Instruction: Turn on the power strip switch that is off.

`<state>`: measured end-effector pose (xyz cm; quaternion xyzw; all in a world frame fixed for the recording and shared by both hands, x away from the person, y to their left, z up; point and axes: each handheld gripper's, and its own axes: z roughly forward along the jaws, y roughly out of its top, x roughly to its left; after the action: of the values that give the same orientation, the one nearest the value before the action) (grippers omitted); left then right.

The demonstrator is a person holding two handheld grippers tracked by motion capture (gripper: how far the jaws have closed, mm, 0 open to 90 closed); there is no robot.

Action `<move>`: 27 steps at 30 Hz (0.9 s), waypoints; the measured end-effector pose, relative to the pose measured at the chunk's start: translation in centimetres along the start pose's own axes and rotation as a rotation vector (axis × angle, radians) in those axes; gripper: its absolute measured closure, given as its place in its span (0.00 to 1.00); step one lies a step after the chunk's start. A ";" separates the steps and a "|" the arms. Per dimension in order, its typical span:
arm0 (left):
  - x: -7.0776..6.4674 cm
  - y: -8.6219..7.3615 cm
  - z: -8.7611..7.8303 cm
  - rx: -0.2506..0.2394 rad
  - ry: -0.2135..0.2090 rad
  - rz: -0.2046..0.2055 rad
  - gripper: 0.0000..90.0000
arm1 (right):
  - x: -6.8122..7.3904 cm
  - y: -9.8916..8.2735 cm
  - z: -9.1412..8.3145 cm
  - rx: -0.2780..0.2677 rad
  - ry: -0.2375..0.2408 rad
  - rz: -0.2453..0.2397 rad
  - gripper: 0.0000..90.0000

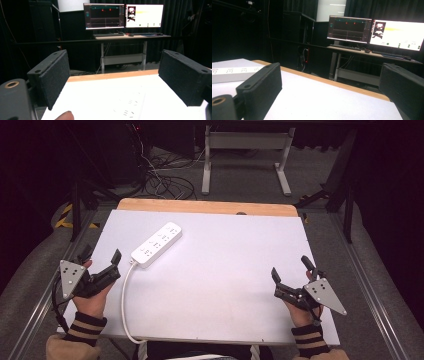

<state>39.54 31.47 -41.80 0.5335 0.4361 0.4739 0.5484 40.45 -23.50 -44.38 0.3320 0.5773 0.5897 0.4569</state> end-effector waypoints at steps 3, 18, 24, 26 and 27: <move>0.0 0.0 0.0 0.005 0.009 0.001 0.12 | 0.0 0.0 0.0 0.001 0.002 0.001 0.06; 0.2 -0.1 0.1 0.018 0.004 -0.010 0.13 | 0.1 -0.1 0.1 0.006 0.004 -0.001 0.06; 0.3 -0.2 0.2 0.028 0.009 -0.009 0.13 | 0.1 0.0 0.0 0.005 0.003 0.001 0.06; 0.3 -0.2 0.3 0.034 0.007 -0.016 0.13 | 0.1 0.0 0.0 0.005 0.005 0.001 0.06; 0.3 -0.2 0.3 0.035 0.006 -0.018 0.13 | 0.1 0.0 0.0 0.005 0.005 0.001 0.06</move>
<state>39.89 31.72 -42.02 0.5377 0.4507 0.4629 0.5418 40.43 -23.35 -44.44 0.3321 0.5796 0.5894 0.4544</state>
